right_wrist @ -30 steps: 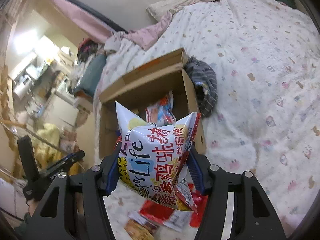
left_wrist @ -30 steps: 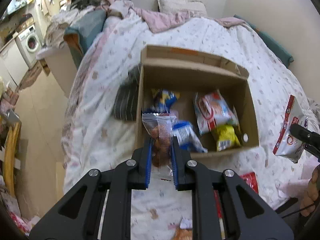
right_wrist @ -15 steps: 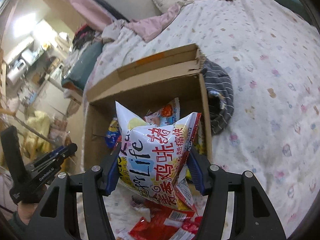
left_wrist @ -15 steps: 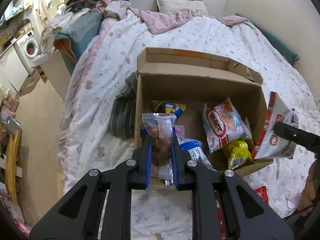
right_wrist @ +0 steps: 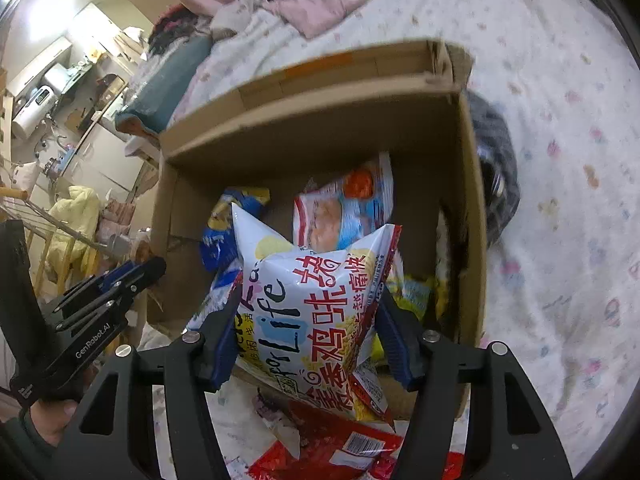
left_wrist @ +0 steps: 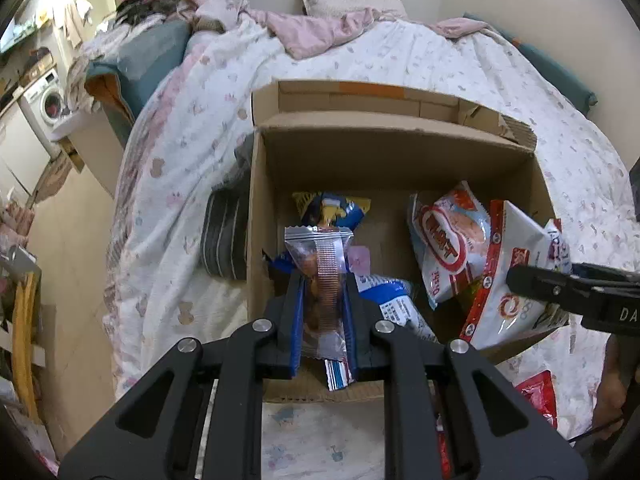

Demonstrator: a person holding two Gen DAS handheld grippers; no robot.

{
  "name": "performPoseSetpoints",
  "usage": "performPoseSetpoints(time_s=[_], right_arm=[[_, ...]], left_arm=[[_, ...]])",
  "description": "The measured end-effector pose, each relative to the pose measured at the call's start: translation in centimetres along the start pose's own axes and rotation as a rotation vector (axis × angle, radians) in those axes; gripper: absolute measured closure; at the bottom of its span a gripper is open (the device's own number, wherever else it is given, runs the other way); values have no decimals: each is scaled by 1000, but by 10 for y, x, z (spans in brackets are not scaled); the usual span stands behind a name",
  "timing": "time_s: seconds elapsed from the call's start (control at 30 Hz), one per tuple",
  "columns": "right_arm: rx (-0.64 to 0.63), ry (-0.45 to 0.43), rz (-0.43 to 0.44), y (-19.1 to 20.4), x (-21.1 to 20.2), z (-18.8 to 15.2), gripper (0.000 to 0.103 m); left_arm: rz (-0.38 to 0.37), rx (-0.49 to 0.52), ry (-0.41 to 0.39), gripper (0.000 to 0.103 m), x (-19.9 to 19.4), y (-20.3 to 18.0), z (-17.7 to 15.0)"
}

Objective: Organize snacks
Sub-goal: 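Lower both held snacks into the box and open both grippers, then withdraw both grippers from the box toward the red packets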

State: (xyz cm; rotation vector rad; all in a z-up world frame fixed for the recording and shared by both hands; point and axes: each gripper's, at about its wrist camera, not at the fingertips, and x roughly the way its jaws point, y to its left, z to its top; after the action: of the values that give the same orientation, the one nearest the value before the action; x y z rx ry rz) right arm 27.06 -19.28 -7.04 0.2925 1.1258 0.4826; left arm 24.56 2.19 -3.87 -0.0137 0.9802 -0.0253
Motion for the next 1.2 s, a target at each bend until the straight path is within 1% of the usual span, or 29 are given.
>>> performPoseSetpoints(time_s=[0.1,0.3,0.33,0.47,0.53,0.6,0.67,0.77,0.93,0.97,1.0,1.03,1.07,1.1,1.2], right_arm=[[6,19,-42,-4,6,-1,37],[45,13,-31,-12,4,0,36],[49,8,-32,-13,2,0,36],[64,-14,-30,-16,-4,1,28],[73,-31,-29,-18,-7,3,26],[81,-55,-18,-18,-11,4,19],[79,-90,-23,-16,-18,6,16],[79,-113,-24,-15,-23,7,16],[86,-115,-22,-14,-24,9,16],[83,-114,-23,-14,-25,8,16],[80,-113,-23,-13,-25,8,16],[76,-113,-24,-12,-26,8,16],[75,-112,-26,-12,-26,8,16],[75,-110,-26,-11,-26,8,16],[72,-109,-28,-10,-28,7,16]], left_arm=[[-11,-20,15,88,1,1,-1],[-2,-5,10,88,1,-1,-2],[-2,-5,12,88,1,-1,-3],[-1,-8,15,88,2,-1,-3],[0,-8,14,88,1,-1,-3],[2,-7,15,88,1,-1,-3],[2,-7,18,88,2,-1,-4],[1,-7,23,88,2,-1,-5],[1,-11,41,87,5,-1,-5],[-3,-14,48,85,6,-1,-5],[-7,-19,56,75,7,0,-5],[-11,-25,60,67,7,0,-5],[-23,-37,58,50,6,2,-6],[-30,-44,52,40,6,3,-6],[-27,-40,35,38,2,2,-6]])
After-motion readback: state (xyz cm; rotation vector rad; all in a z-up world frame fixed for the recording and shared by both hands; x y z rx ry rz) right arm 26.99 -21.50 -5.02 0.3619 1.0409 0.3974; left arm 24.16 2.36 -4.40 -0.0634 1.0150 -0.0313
